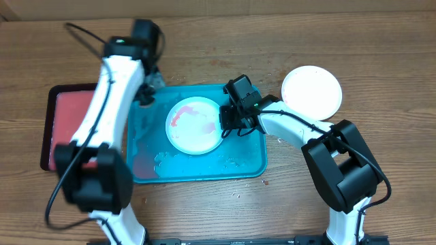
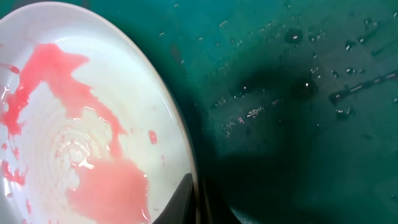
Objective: Clean dirty plates on tray and stack at the side
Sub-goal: 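Carry the sponge back and drop it into the red tray with the left gripper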
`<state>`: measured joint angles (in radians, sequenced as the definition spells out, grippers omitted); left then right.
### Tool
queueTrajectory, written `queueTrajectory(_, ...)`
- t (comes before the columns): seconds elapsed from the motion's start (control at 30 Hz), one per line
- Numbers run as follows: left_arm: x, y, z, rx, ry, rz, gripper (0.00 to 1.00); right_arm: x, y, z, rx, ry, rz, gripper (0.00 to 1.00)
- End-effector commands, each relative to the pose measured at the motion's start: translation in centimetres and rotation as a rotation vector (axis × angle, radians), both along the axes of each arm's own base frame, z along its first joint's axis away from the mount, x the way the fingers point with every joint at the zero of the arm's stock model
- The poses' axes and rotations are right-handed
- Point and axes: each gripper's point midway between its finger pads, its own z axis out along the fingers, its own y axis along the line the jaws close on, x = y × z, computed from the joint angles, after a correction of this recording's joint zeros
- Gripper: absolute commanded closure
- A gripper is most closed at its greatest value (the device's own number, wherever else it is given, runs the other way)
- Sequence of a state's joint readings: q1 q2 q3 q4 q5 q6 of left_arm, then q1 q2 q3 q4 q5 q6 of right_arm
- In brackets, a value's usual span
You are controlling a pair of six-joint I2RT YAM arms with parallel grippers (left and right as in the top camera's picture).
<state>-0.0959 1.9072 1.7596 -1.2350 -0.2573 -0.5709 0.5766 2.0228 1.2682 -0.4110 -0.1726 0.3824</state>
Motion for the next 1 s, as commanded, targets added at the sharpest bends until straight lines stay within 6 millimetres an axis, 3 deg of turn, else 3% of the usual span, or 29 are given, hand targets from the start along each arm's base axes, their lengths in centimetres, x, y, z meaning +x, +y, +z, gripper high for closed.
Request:
queueTrajectory(0.0, -0.5, 5.1, 3.3, 0.03, -0.08, 0.138, 0.96, 0.8, 1.7, 2.9, -0.003, -0.113, 0.085, 0.96)
queueTrajectory(0.23, -3.3, 13.3, 2.0, 0.02, -0.034, 0.355, 0.96, 1.5, 3.7, 9.5, -0.159, -0.418, 0.146, 0.96)
queueTrajectory(0.47, -5.2, 18.1, -1.6, -0.021, -0.037, 0.495, 0.96, 1.8, 3.7, 14.9, -0.54, -0.759, 0.166, 0.96)
queueTrajectory(0.67, -5.2, 20.3, -5.7, -0.019, -0.069, 0.546, 0.96, 1.1, 3.6, 16.7, -0.644, -0.85, 0.106, 0.96)
queueTrajectory(0.83, -4.9, 20.1, -8.6, -0.089, -0.08, 0.532, 0.96, 1.4, 2.4, 18.3, -0.725, -0.908, 0.022, 0.96)
queueTrajectory(0.97, -4.3, 19.5, -9.6, -0.128, -0.099, 0.514, 0.95, 1.3, 2.3, 19.0, -0.852, -0.944, 0.116, 0.96)
